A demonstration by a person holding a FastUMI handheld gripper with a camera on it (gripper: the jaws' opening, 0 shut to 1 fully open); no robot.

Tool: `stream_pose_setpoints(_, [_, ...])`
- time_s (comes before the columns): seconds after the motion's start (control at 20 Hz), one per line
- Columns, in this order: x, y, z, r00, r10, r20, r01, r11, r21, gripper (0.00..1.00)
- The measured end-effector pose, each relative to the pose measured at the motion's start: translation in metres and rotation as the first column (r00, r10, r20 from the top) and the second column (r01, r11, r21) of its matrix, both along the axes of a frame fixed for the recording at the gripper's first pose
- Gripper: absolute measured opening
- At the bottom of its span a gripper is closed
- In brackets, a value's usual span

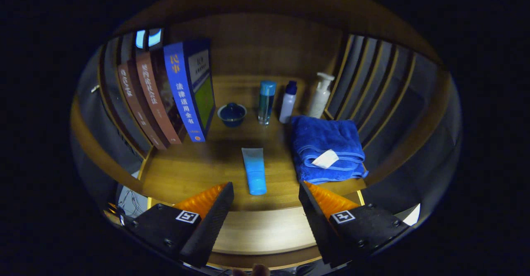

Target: Pull open the drawer, take out the items inside it, and place them on the countertop above the cabinet.

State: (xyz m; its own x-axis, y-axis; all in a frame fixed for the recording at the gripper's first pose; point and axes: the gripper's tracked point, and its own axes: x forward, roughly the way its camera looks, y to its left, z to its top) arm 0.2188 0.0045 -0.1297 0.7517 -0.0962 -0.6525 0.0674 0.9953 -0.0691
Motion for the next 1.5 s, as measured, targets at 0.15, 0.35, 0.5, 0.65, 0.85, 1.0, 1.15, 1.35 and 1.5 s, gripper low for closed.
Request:
stream_pose_setpoints(0.15, [-0.026, -0.005, 0.032, 0.99, -0.009, 0.138, 0.01, 1.0, -0.004, 1.0])
stream_pose_setpoints(0.35, [-0.075, -0.018, 0.07, 0.936, -0.04, 0.349, 0.038, 0.999, 0.011, 0.99])
stream_pose_setpoints(0.5, [-0.116, -0.027, 0.088, 0.864, -0.022, 0.503, 0.027, 1.0, -0.002, 0.99])
stream_pose_setpoints(0.65, [-0.159, -0.03, 0.086, 0.796, -0.027, 0.604, -0.008, 0.998, 0.056, 0.99])
stream_pose_setpoints(0.85, [-0.211, -0.04, 0.059, 0.743, -0.036, 0.668, -0.047, 0.993, 0.105, 0.99])
stream_pose_setpoints(1.0, [-0.233, -0.042, 0.023, 0.733, -0.023, 0.68, -0.072, 0.991, 0.111, 0.99])
stream_pose_setpoints(1.15, [-0.245, -0.042, -0.021, 0.743, -0.005, 0.669, -0.088, 0.991, 0.105, 1.0])
stream_pose_setpoints(1.35, [-0.254, -0.032, -0.085, 0.775, 0.037, 0.63, -0.123, 0.988, 0.094, 1.0])
stream_pose_setpoints(1.5, [-0.253, -0.022, -0.126, 0.809, 0.069, 0.583, -0.143, 0.986, 0.083, 1.0])
